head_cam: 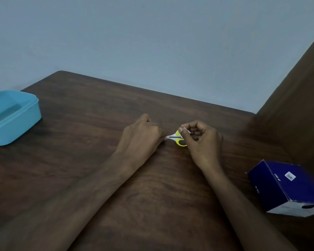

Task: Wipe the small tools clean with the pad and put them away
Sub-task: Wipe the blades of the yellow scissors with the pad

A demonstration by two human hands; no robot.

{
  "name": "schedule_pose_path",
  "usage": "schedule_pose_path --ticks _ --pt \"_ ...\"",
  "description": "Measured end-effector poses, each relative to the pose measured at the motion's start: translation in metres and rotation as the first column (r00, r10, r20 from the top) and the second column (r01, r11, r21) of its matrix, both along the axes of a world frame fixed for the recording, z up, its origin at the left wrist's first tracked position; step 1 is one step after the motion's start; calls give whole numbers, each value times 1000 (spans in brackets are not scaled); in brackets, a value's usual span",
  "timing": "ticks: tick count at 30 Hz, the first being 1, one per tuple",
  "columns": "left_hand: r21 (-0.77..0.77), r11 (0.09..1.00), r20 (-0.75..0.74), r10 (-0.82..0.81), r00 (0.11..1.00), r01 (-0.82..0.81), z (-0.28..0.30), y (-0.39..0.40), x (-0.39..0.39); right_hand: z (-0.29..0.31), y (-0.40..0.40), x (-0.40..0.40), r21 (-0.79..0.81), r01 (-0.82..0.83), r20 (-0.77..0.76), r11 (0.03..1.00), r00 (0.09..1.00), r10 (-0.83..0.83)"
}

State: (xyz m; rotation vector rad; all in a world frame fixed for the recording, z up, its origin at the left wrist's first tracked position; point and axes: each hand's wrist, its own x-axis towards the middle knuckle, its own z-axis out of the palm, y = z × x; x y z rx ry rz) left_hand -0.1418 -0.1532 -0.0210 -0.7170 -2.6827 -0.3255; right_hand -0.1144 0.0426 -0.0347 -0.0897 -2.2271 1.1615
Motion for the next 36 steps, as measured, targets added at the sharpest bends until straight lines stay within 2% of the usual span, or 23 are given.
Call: schedule_pose_path --ticks 3,5,7,9,11,14,16,21,25,27,31,36 --pt "-31 999 -1 -15 1000 15 1 -1 -2 0 0 0 -37 -13 6 999 1000 13" --pt "6 999 7 -45 999 45 1 -4 -2 2 -1 3 -32 -15 6 999 1000 15" --pt "146 986 9 -83 997 81 -3 -6 -2 5 -1 6 -19 11 -46 1000 999 -12" --pt "316 943 46 -129 991 108 -8 -7 -5 9 -3 10 36 66 -158 997 986 -59" --pt "451 887 102 -164 981 101 -11 -6 -9 11 -6 13 103 57 -229 993 973 -33" --pt "614 781 179 -283 942 118 -11 -5 -13 6 -12 10 129 -36 -180 991 982 59" --pt "666 734 203 -347 916 130 -11 -3 -13 3 -11 2 111 -38 -185 993 981 58" --pt "672 733 247 -352 903 102 -12 1 -15 7 -2 -5 -61 23 -215 998 976 -36" --pt "689 721 265 -340 902 69 -13 0 -19 3 0 -3 90 -24 -203 996 978 42" --pt "686 725 275 -345 897 68 -14 1 -20 4 -1 -5 72 14 -205 997 979 1" --pt "663 747 274 -305 912 51 -18 3 -22 8 3 -6 -71 101 -293 992 949 -118" --pt "656 752 263 -304 916 61 -19 2 -24 1 6 -8 3 48 -248 999 968 -46"
